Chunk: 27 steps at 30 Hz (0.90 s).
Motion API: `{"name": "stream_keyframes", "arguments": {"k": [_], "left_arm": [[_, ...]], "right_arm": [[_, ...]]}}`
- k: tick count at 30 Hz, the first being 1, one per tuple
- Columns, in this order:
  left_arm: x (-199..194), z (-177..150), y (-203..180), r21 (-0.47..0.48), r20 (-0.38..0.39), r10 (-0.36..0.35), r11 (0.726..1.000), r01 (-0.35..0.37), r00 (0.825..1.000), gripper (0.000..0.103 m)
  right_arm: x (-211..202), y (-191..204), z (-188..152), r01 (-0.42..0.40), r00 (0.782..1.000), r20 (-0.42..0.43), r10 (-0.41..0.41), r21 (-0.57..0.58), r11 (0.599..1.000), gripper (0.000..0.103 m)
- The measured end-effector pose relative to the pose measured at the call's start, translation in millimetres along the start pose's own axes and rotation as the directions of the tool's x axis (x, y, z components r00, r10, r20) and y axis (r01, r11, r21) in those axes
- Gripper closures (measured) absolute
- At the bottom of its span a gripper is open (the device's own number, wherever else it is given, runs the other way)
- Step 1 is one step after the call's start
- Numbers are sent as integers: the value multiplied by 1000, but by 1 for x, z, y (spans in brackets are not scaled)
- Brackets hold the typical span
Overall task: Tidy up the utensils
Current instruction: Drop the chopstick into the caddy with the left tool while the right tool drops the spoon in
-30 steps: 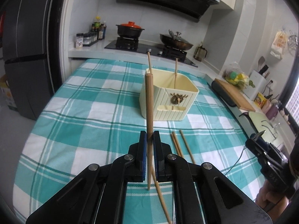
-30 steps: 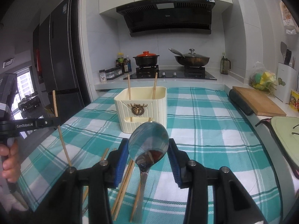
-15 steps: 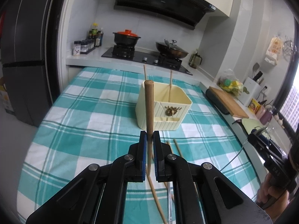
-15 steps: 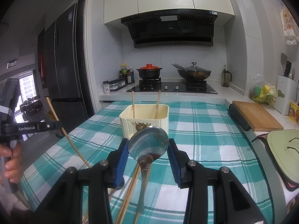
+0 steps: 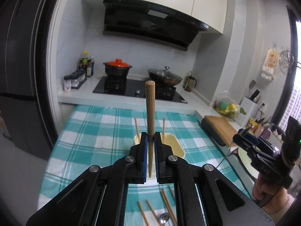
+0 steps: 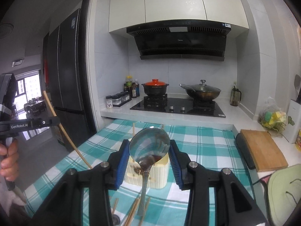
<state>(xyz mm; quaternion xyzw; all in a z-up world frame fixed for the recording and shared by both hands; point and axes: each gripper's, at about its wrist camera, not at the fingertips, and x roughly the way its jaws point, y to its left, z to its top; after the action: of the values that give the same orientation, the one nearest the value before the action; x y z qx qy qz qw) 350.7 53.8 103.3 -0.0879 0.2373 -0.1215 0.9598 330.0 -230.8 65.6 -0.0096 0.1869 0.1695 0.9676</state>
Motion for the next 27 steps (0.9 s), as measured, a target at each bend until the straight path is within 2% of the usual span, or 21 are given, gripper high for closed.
{"name": "stream_keyframes", "arguments": {"k": [5,10,14,19,24,27], "left_arm": [[47,34,-12,14,17,10,1000,-10,1000,98],[113,32,-15,20,-50,31,999,-30,998,98],[167,12,-12,30,-143,58,998,-54,988,98],[222,-17,-7,45,-264,78,997,-68,961,98],[252,-32,-7,62,-323,97,995,-81,942,98],[262,-31,-10,78,-323,137,990,-118,937,95]], "right_arm": [[44,-11,47,2,999,43,-3,12,1000,61],[101,-19,60,13,999,36,-13,-6,1000,61],[149,-30,45,18,999,-36,-18,10,1000,61],[206,-48,14,30,986,-167,-18,66,997,61],[245,-61,-11,53,961,-274,-25,94,994,61],[263,-67,-18,61,949,-314,-22,116,991,61]]}}
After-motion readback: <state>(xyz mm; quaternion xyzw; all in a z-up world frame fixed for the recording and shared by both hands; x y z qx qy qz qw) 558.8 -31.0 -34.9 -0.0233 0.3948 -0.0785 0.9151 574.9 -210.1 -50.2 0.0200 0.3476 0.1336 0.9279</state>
